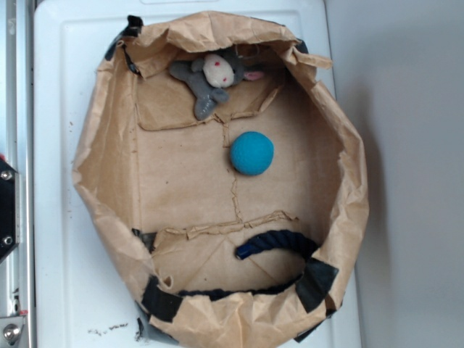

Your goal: Grab the blue ball.

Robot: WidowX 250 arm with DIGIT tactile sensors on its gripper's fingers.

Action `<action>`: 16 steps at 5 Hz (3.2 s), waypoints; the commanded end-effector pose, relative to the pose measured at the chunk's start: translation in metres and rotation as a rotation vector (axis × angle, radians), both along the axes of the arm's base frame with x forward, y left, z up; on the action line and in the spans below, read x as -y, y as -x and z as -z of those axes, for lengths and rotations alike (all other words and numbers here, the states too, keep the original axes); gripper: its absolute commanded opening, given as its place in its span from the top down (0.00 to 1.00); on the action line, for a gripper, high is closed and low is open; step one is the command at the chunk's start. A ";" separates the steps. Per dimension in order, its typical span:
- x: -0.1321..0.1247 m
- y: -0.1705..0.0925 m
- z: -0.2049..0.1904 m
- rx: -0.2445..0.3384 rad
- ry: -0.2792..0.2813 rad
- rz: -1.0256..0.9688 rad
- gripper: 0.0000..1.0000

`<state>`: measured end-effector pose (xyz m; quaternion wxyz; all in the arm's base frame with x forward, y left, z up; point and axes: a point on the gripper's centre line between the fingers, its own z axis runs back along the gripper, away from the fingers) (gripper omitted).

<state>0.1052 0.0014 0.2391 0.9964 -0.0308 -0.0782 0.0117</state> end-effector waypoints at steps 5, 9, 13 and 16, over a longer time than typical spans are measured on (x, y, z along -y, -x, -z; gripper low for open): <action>-0.048 -0.020 0.092 -0.173 0.092 0.151 0.00; -0.048 -0.020 0.092 -0.173 0.092 0.151 0.00; -0.026 -0.085 0.064 -0.164 0.164 0.071 0.00; 0.005 -0.124 0.114 -0.028 0.123 -0.032 0.00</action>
